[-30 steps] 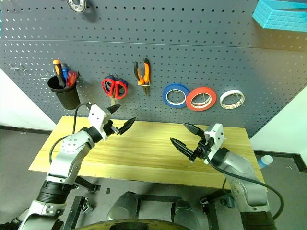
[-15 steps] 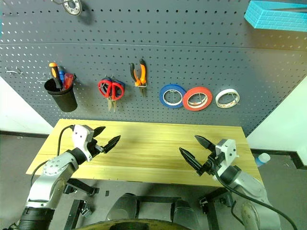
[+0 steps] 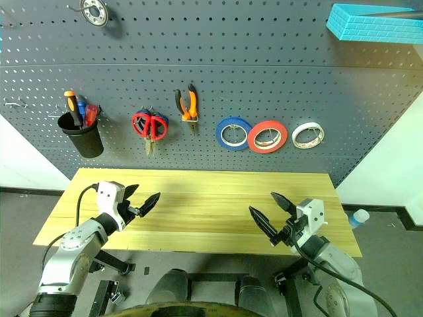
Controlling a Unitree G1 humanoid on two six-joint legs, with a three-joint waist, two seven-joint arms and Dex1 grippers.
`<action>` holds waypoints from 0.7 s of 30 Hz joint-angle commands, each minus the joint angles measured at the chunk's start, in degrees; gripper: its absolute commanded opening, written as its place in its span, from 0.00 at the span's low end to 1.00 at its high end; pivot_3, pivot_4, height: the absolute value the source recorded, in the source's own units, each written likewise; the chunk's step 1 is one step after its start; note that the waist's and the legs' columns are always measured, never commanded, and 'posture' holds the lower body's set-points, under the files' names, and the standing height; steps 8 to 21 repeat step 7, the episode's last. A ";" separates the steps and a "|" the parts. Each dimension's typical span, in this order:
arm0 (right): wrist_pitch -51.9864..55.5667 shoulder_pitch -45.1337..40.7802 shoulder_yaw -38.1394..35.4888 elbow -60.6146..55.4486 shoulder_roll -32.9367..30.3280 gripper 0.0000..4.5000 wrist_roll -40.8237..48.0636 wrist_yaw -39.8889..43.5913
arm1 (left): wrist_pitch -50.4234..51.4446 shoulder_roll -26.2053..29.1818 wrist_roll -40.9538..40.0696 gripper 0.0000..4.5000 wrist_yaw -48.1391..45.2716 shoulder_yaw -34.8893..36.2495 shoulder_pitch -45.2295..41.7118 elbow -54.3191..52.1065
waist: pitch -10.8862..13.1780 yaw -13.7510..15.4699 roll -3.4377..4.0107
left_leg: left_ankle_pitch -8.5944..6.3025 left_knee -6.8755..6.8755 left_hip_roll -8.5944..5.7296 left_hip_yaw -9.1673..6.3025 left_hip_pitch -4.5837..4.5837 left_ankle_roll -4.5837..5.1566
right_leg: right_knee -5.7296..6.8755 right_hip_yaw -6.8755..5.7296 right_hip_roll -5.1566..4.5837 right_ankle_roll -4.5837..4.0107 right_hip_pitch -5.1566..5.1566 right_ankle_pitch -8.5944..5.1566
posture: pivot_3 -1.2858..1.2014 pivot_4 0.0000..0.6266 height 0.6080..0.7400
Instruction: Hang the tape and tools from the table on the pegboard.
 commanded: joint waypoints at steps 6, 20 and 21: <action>-1.23 -1.40 0.08 0.06 -0.06 1.00 -1.26 0.12 | -0.23 -0.26 0.43 0.99 0.71 0.91 -3.48 1.43 | -0.24 0.15 0.00 | 0.00 0.00 0.00 0.00 0.00 0.00 | 0.00 0.00 0.00 0.00 0.00 0.00 | 0.67 0.00 0.52; -1.24 -1.12 -0.04 -0.02 -0.19 1.00 -1.16 0.37 | 0.02 -0.08 0.29 0.99 0.24 0.61 -3.25 1.20 | -0.24 0.15 0.00 | 0.00 0.00 0.00 0.00 -0.01 0.00 | 0.00 0.00 0.00 0.00 0.00 0.00 | 0.67 0.00 0.52; -1.24 -1.12 -0.04 -0.02 -0.19 1.00 -1.16 0.37 | 0.02 -0.08 0.29 0.99 0.24 0.61 -3.25 1.20 | -0.24 0.15 0.00 | 0.00 0.00 0.00 0.00 -0.01 0.00 | 0.00 0.00 0.00 0.00 0.00 0.00 | 0.67 0.00 0.52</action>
